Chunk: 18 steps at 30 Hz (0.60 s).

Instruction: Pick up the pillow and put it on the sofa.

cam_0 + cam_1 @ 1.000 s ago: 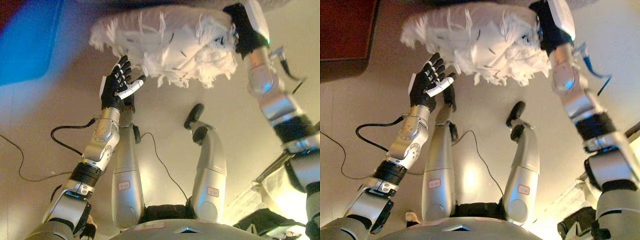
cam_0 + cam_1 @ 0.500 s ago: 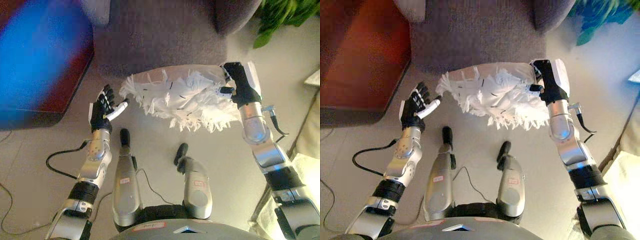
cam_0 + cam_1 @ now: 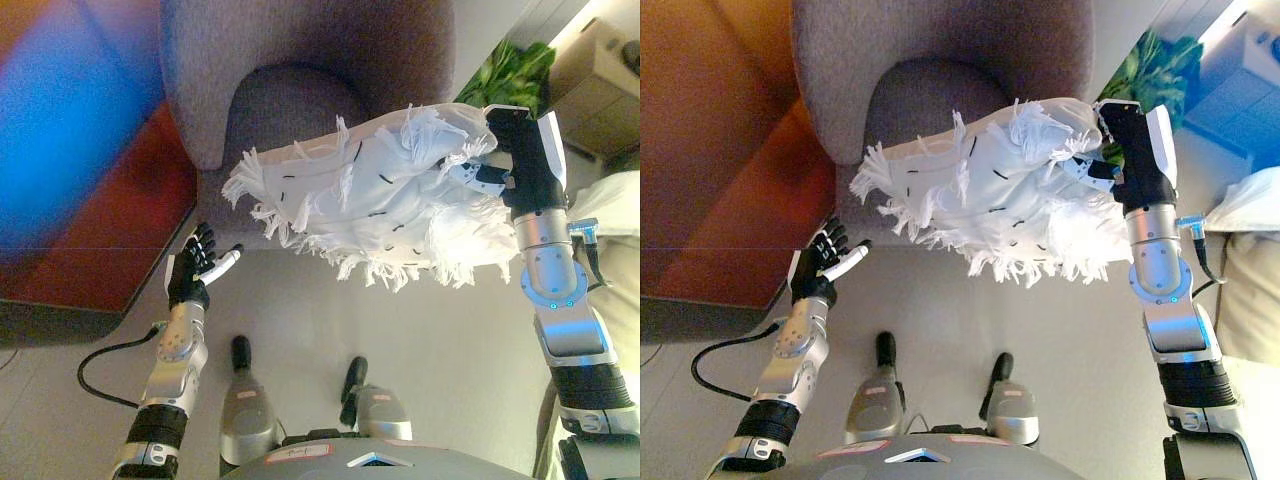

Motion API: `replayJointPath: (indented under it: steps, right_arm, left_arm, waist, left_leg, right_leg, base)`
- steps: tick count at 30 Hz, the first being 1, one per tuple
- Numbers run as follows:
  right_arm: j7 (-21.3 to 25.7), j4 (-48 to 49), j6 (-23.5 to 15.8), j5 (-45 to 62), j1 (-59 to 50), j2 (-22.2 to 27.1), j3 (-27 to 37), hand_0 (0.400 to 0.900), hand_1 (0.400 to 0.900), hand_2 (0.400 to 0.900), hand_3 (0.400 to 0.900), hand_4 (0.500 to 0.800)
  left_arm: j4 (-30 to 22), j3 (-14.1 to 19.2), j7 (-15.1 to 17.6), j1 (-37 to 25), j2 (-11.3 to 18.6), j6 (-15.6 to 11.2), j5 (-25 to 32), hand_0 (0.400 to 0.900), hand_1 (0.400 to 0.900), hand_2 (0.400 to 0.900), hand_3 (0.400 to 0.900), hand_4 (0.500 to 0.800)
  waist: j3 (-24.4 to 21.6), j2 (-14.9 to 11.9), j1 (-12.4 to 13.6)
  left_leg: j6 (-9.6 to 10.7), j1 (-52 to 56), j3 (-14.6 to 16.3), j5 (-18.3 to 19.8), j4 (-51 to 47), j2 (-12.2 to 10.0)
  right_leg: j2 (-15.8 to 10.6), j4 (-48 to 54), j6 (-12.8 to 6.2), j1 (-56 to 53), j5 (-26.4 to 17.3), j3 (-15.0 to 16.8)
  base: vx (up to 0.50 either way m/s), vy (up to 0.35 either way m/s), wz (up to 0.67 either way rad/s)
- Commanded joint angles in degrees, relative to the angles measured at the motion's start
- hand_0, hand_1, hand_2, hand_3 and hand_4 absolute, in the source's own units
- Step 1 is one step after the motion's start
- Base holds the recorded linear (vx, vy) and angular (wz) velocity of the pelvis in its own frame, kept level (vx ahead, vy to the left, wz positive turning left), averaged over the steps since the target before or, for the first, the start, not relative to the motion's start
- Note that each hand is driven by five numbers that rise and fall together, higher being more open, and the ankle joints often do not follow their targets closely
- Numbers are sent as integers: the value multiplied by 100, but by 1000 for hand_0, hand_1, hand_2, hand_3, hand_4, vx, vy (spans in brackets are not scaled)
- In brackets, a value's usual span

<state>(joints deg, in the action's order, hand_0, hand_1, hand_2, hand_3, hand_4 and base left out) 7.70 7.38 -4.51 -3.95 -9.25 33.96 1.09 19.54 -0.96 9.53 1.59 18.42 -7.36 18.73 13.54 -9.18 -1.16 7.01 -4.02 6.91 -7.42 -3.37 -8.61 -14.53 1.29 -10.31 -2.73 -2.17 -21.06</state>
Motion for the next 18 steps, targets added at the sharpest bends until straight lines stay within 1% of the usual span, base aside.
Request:
replayJointPath:
  steps: [1, 2, 4, 5, 7, 9, 10, 11, 13, 14, 18]
  right_arm:
    - [477, 247, -958, 835, -1126, 475, 721, 400, 400, 400, 400, 500]
    - [452, -100, -845, 1021, -1476, 712, 516, 400, 400, 400, 400, 500]
    - [482, -389, -832, 1113, -1734, 816, 369, 400, 400, 400, 400, 500]
    - [456, -732, -735, 1144, -2138, 1063, 100, 400, 400, 400, 400, 500]
    - [430, -1106, -671, 1164, -2556, 1310, -203, 400, 400, 400, 400, 500]
    - [434, -1147, -686, 1172, -2610, 1322, -244, 400, 400, 400, 400, 500]
    - [396, -1937, -503, 1223, -3351, 1703, -749, 400, 400, 400, 400, 500]
    - [433, -2302, -485, 1249, -3777, 1824, -1023, 400, 400, 400, 400, 500]
    - [538, -3164, -453, 1332, -4693, 1971, -1581, 400, 400, 400, 400, 500]
    - [589, -3534, -452, 1407, -5113, 1966, -1861, 400, 400, 400, 400, 500]
    - [634, -5213, -332, 1620, -6584, 2056, -2717, 400, 400, 400, 400, 500]
  left_arm:
    - [-181, -99, -184, -14, 143, -307, -176, 900, 900, 900, 900, 800]
    - [-257, -201, -291, 38, 200, -300, -125, 900, 900, 900, 900, 800]
    - [-283, -212, -314, 49, 197, -303, -62, 900, 900, 900, 900, 800]
    - [-287, -247, -356, 60, 256, -300, 39, 900, 900, 900, 900, 800]
    - [-310, -251, -392, 78, 312, -319, 160, 900, 900, 900, 900, 800]
    - [-312, -236, -393, 75, 299, -317, 162, 900, 900, 900, 900, 800]
    - [-399, -342, -442, 165, 452, -345, 342, 900, 900, 900, 900, 800]
    - [-436, -350, -464, 170, 483, -365, 408, 900, 900, 900, 900, 800]
    - [-457, -407, -477, 159, 626, -423, 549, 900, 900, 900, 900, 800]
    - [-467, -402, -474, 140, 639, -441, 629, 900, 900, 900, 900, 800]
    - [-530, -532, -495, 199, 838, -501, 843, 900, 900, 900, 900, 800]
  waist:
    - [-895, -131, 116]
    - [-867, -168, 175]
    - [-832, -164, 187]
    - [-777, -202, 264]
    - [-700, -210, 321]
    - [-699, -197, 301]
    - [-546, -244, 501]
    - [-489, -236, 531]
    - [-335, -236, 670]
    - [-283, -212, 687]
    - [-136, -214, 930]
  left_leg:
    - [130, 438, 189, 650, 33, -344]
    - [123, 428, 183, 653, 44, -336]
    - [126, 432, 194, 651, 42, -330]
    - [137, 381, 171, 618, 50, -344]
    - [154, 301, 128, 569, 64, -359]
    - [154, 290, 122, 569, 68, -360]
    - [197, 128, 37, 467, 58, -385]
    - [209, 60, 3, 437, 58, -395]
    - [251, -116, -91, 350, 74, -413]
    - [269, -217, -128, 310, 77, -435]
    - [331, -464, -312, 137, -35, -477]
  right_leg:
    - [-596, 24, -469, 434, -1039, 35]
    - [-602, 25, -469, 434, -1042, 40]
    - [-604, 32, -469, 430, -1041, 27]
    - [-597, 35, -469, 443, -1050, 14]
    - [-590, 27, -469, 491, -1049, -17]
    - [-589, 22, -469, 497, -1047, -22]
    - [-591, 19, -469, 558, -1028, -85]
    - [-584, 25, -469, 581, -1024, -109]
    - [-565, 39, -469, 643, -1030, -166]
    - [-555, 45, -469, 690, -1029, -192]
    - [-509, 74, -454, 783, -997, -352]
  base:
    - [16, 6, -4]
    - [0, 0, 0]
    - [6, -9, 4]
    - [16, -27, 10]
    - [17, -29, 12]
    - [-3, -29, 14]
    - [-22, -62, 30]
    - [-23, -78, 36]
    - [-35, -59, 23]
    - [-26, -74, 29]
    - [34, -60, 27]
